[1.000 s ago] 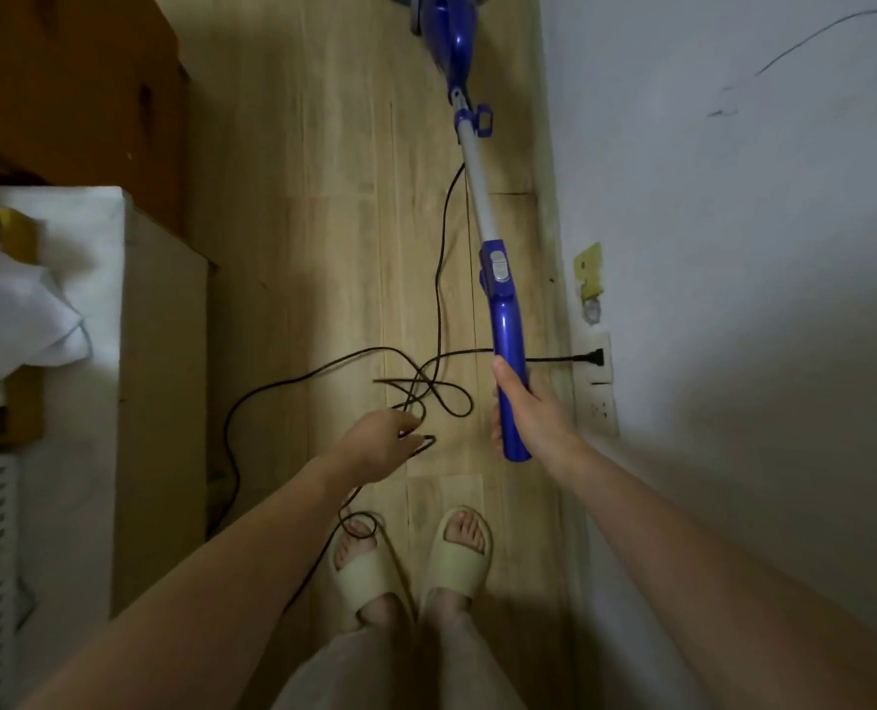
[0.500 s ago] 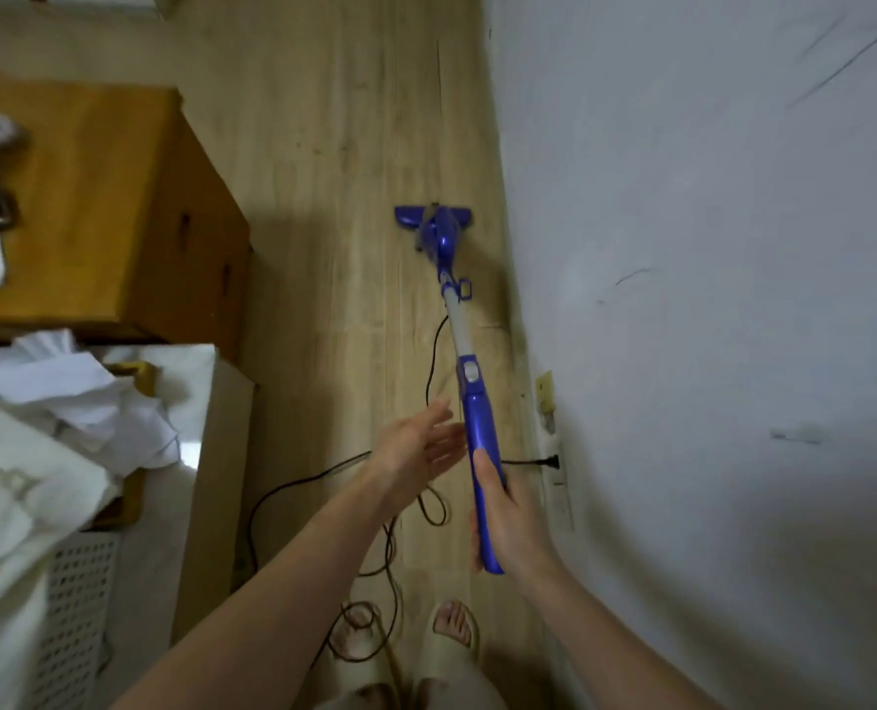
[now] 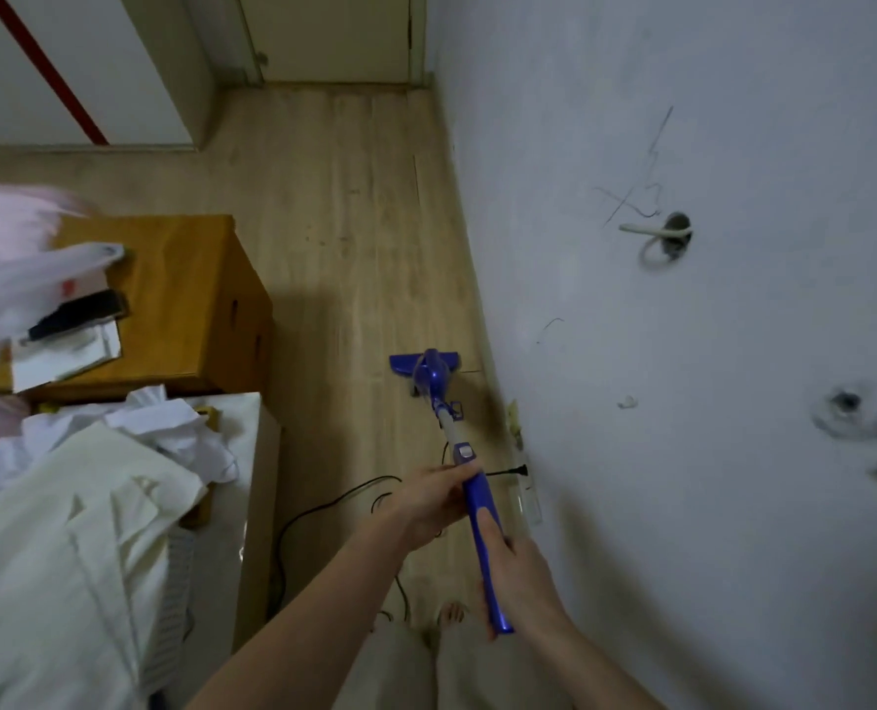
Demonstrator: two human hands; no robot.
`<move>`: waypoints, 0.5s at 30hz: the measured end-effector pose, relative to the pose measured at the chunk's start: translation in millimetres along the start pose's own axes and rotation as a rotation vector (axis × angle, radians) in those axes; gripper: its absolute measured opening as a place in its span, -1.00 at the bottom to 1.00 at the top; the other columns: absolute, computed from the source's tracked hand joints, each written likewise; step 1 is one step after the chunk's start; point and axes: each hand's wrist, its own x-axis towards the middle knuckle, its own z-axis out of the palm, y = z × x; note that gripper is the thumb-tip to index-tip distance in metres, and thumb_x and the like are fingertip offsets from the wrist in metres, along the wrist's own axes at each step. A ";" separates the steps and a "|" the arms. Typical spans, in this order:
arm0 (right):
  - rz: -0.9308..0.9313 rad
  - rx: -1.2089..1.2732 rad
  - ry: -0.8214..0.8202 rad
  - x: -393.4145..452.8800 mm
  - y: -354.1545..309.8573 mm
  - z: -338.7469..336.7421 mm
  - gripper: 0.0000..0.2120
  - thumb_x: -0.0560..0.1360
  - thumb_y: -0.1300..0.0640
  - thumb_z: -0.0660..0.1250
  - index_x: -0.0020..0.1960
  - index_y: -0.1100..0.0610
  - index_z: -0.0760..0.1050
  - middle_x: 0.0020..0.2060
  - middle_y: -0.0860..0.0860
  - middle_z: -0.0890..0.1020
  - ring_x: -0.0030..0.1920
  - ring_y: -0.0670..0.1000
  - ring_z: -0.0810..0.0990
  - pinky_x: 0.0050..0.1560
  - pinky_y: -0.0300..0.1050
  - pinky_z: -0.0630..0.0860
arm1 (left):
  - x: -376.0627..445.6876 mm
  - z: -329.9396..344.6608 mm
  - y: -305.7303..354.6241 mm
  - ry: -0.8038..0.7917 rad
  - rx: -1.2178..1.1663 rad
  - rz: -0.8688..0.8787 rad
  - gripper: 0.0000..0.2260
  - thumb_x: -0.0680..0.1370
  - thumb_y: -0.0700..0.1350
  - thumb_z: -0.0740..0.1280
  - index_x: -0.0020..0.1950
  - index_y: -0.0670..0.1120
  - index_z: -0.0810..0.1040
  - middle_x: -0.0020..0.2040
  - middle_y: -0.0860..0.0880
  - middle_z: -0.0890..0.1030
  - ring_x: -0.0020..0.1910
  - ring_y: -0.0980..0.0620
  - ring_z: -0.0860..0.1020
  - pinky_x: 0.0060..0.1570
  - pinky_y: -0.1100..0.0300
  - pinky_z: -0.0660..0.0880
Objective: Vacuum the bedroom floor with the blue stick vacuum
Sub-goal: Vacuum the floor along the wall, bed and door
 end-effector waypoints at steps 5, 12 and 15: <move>-0.003 -0.044 0.027 -52.6 10.4 15.2 -0.40 0.56 -0.34 0.01 -0.28 0.15 0.44 -0.36 0.07 0.56 -0.34 0.06 0.54 -0.17 -0.06 0.52 | -52.5 -9.6 -22.0 -0.022 0.014 -0.018 -0.63 0.53 -0.12 0.39 0.25 -0.29 0.48 0.14 -0.28 0.59 -0.06 -0.08 0.59 -0.25 0.19 0.58; 0.062 -0.001 0.036 -123.4 21.8 52.2 -0.41 0.57 -0.35 -0.05 -0.14 0.09 0.49 -0.28 0.04 0.63 -0.30 0.02 0.60 -0.10 -0.07 0.56 | -123.4 -30.3 -54.1 -0.086 0.030 -0.066 -0.74 0.59 -0.14 0.31 0.22 -0.23 0.41 -0.03 -0.23 0.59 -0.10 -0.13 0.63 -0.12 0.02 0.60; 0.101 0.042 0.048 -138.9 25.8 73.9 -0.38 0.56 -0.37 -0.06 -0.21 0.10 0.48 -0.37 0.01 0.55 -0.37 -0.01 0.53 -0.23 -0.15 0.48 | -140.9 -42.8 -57.1 -0.085 0.127 -0.101 -0.71 0.57 -0.13 0.34 0.21 -0.24 0.43 -0.03 -0.22 0.60 -0.13 -0.10 0.64 -0.21 0.07 0.61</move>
